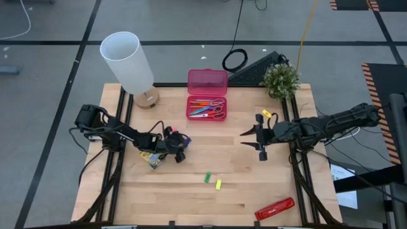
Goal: Pack school essentials
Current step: Put the blue eraser into the red supply box
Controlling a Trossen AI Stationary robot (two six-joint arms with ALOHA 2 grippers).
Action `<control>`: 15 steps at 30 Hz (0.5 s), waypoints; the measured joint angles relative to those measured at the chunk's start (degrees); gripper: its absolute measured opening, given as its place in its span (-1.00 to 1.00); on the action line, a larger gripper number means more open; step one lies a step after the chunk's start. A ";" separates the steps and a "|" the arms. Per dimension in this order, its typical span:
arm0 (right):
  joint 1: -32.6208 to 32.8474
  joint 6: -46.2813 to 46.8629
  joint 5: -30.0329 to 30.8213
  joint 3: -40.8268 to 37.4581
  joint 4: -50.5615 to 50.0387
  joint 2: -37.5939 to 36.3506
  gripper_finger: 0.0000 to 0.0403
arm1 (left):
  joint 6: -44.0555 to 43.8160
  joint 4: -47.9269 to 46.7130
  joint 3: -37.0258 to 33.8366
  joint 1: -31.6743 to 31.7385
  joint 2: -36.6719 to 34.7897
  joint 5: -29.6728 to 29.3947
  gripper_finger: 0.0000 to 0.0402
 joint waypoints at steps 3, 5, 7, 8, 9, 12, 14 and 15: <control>0.00 -1.04 -0.02 0.00 0.00 0.00 -0.31 | 0.17 0.09 0.00 0.00 0.00 0.27 -0.23; 0.00 -1.55 -0.02 0.00 -0.01 0.00 -0.31 | 0.21 0.40 0.00 0.02 0.04 0.31 -0.32; 0.00 -1.68 -0.02 0.00 -0.02 0.00 -0.31 | 0.42 0.52 0.00 0.04 0.09 0.29 -0.39; 0.00 -1.84 -0.02 0.00 -0.02 0.00 -0.31 | 0.52 0.51 0.00 0.04 0.09 0.29 -0.42; -0.02 -1.90 -0.02 0.00 -0.02 0.00 -0.31 | 0.71 0.50 0.00 0.04 0.11 0.22 -0.46; 0.00 -1.87 -0.02 0.00 -0.02 0.00 -0.31 | 1.44 0.63 -0.02 0.04 0.13 -0.19 -0.52; -0.02 -1.62 -0.04 0.00 -0.04 0.00 -0.31 | 2.11 1.03 -0.07 0.04 0.14 -0.26 -0.53; -0.02 -1.38 -0.08 0.00 -0.15 0.04 -0.31 | 2.47 1.16 -0.07 0.04 0.15 -0.30 -0.54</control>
